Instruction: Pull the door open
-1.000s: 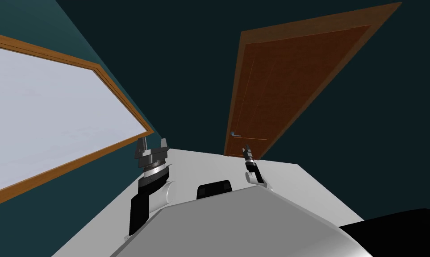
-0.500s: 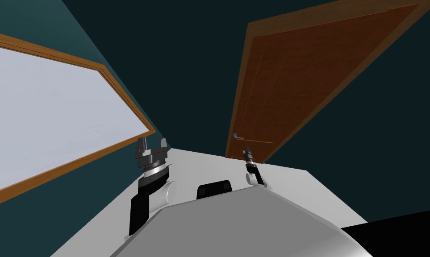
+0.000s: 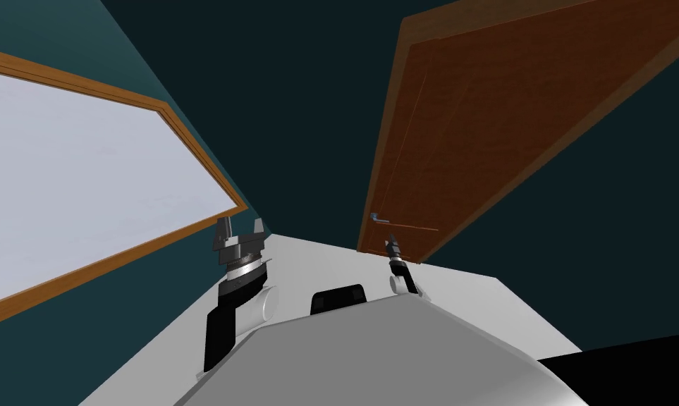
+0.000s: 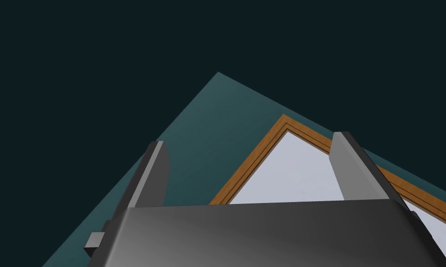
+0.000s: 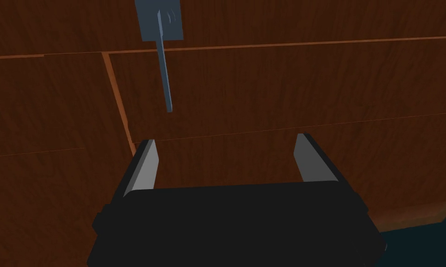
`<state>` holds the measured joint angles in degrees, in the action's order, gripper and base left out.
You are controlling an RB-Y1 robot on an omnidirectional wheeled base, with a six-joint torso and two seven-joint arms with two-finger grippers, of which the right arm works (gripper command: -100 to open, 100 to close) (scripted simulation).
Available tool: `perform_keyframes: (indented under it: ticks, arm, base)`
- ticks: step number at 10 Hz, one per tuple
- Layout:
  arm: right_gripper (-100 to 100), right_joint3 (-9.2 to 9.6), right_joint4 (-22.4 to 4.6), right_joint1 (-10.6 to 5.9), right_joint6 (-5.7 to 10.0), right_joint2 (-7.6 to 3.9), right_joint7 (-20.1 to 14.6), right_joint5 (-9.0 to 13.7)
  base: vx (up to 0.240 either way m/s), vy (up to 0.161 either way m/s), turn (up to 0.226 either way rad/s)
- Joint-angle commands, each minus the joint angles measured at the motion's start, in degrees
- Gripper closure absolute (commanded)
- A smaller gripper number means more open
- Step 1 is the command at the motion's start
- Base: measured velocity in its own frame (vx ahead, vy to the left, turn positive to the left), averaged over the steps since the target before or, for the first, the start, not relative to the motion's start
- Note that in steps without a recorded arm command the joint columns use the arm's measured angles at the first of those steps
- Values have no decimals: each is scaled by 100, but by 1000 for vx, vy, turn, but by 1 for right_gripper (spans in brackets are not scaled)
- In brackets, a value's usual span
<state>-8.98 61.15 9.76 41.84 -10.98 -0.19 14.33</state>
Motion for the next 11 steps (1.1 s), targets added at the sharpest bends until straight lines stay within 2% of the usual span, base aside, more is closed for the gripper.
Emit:
perform_keyframes:
  ticks: [1,11]
  arm:
    - [-100,-18,-231,-77,63,-17,-24,22]
    - [-100,-115,-1367,-384,320,-133,-170,153]
  base:
    - [77,-10,65]
    - [84,-29,54]
